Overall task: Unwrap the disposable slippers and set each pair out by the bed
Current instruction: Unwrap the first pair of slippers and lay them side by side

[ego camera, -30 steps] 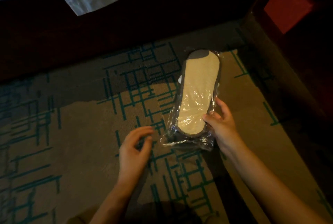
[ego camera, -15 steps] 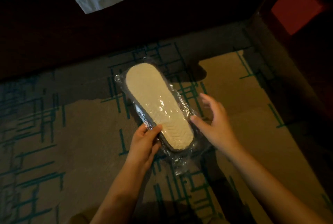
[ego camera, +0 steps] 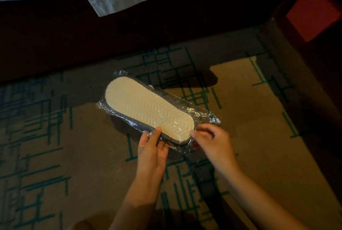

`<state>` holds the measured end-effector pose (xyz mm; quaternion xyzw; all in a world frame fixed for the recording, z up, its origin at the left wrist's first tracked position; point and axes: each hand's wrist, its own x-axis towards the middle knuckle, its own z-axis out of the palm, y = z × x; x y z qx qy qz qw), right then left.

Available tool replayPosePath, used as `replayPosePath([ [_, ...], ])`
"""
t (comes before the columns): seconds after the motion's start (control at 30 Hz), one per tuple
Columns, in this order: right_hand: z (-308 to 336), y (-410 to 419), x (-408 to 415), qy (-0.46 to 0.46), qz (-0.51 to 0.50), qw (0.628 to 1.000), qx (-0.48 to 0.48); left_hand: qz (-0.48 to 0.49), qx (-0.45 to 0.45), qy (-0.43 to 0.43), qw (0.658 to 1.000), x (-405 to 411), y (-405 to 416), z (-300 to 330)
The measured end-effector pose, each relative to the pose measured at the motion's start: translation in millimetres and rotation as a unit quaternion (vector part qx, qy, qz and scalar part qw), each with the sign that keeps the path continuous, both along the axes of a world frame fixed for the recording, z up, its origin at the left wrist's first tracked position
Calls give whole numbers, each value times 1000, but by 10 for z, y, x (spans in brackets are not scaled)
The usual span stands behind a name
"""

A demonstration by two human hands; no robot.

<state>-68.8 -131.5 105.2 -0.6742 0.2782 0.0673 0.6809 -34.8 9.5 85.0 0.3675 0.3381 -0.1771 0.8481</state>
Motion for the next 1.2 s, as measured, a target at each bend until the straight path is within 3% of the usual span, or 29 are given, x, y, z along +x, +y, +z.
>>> replayPosePath([
  [0.2,2,48,67,15,-56,995,85,5,-14,-7,1000,3,16,-21],
  [0.43,-121,-132,92,43,-72,981,173,88,-50,29,994,192,438,-150],
  [0.87,-299,-669,118,51,-185,939,285,164,39,55,984,385,988,-225],
  [1.07,-384,-748,140,-12,-197,925,326,18,177,75,981,418,1258,-234],
  [1.2,-425,-602,252,1,-187,922,339,-66,285,94,952,379,1418,-268],
])
